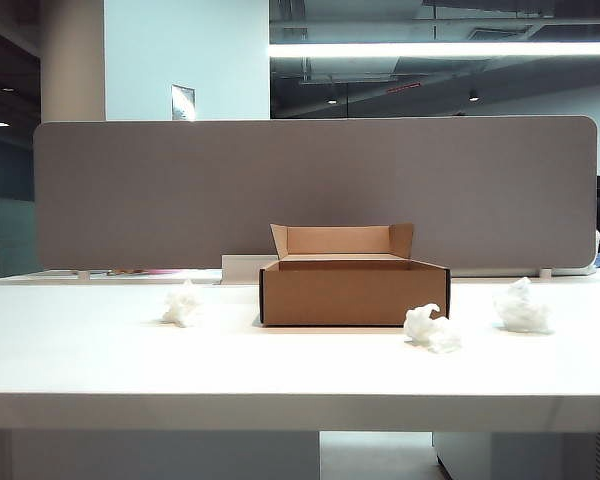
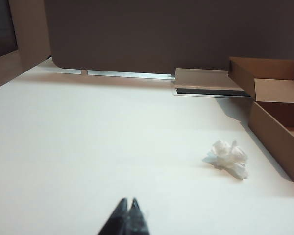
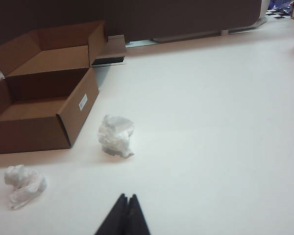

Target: Pick up all the paper balls on the table and put them in the paper box.

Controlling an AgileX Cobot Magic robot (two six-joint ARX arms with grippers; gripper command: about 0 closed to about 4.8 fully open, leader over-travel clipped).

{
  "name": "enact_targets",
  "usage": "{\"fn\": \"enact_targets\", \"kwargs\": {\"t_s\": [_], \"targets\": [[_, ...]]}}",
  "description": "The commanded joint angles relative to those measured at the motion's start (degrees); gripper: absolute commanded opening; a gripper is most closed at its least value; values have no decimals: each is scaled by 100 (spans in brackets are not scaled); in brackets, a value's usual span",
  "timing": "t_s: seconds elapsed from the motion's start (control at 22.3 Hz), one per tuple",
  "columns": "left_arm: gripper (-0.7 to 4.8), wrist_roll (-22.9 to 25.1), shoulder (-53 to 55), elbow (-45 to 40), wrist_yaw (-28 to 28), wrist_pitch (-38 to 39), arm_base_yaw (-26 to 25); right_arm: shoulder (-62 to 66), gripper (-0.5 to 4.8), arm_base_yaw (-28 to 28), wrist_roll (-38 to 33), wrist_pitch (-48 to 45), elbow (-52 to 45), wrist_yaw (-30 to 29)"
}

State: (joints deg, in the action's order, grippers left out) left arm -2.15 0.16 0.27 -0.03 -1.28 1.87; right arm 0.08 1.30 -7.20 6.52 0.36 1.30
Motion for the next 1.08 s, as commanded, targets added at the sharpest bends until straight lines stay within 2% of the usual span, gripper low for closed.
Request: {"fn": "enact_targets", "kwargs": {"t_s": [0.04, 0.9, 1.08], "targets": [[-6, 20, 7, 17, 9, -52, 0, -9, -1, 2, 15, -72, -33, 7], [-6, -4, 7, 17, -81, -129, 0, -9, -1, 0, -33, -39, -33, -4], [-6, 2, 7, 24, -81, -179, 0, -9, -2, 11, -33, -245, 50, -468]]}}
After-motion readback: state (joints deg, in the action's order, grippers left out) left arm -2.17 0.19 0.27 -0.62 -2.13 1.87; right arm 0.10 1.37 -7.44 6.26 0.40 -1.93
